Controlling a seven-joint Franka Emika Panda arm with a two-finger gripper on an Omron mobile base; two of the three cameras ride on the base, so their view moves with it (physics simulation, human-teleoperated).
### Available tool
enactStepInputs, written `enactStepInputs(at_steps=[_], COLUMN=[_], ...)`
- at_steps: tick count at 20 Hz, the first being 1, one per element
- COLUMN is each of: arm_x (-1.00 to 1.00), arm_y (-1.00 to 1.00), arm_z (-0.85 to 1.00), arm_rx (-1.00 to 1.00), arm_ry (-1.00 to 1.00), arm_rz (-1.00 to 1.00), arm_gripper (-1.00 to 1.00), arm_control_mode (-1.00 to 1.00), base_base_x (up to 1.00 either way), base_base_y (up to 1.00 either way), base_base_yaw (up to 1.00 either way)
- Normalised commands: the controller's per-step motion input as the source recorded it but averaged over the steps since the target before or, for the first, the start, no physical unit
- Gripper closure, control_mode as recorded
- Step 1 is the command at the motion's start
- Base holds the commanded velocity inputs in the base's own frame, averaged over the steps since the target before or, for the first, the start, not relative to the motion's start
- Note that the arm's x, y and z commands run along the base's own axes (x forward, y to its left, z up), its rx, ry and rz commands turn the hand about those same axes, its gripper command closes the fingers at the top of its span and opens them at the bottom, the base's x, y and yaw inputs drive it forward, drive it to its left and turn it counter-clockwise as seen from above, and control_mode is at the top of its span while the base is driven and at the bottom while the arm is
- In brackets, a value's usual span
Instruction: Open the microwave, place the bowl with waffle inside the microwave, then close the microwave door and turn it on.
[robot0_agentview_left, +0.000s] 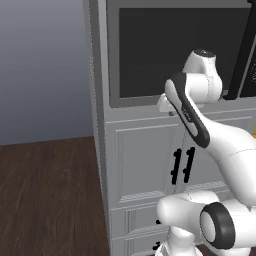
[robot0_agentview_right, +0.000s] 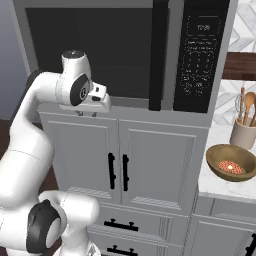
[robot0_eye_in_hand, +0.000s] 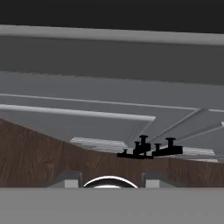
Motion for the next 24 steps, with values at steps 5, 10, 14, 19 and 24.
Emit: enactStepInputs(at_steps=[5, 10, 14, 19, 24], arm_x=[-0.2, -0.43, -0.32, -0.26, -0.17], arm_y=[0.0, 0.0, 0.0, 0.0, 0.0], arm_z=[-0.19, -0.41, -0.39, -0.32, -0.24], arm_rx=[0.0, 0.0, 0.0, 0.0, 0.0], arm_ry=[-0.02, -0.08, -0.04, -0.04, -0.02], arm_rz=[0.0, 0.0, 0.0, 0.0, 0.0], arm_gripper=[-1.0, -1.0, -1.0, -1.0, -1.0], arm_control_mode=[-1.0, -1.0, -1.0, -1.0, -1.0], base_base_x=[0.0, 0.0, 0.0, 0.0, 0.0], base_base_y=[0.0, 0.0, 0.0, 0.0, 0.0], base_base_yaw=[0.0, 0.0, 0.0, 0.0, 0.0])
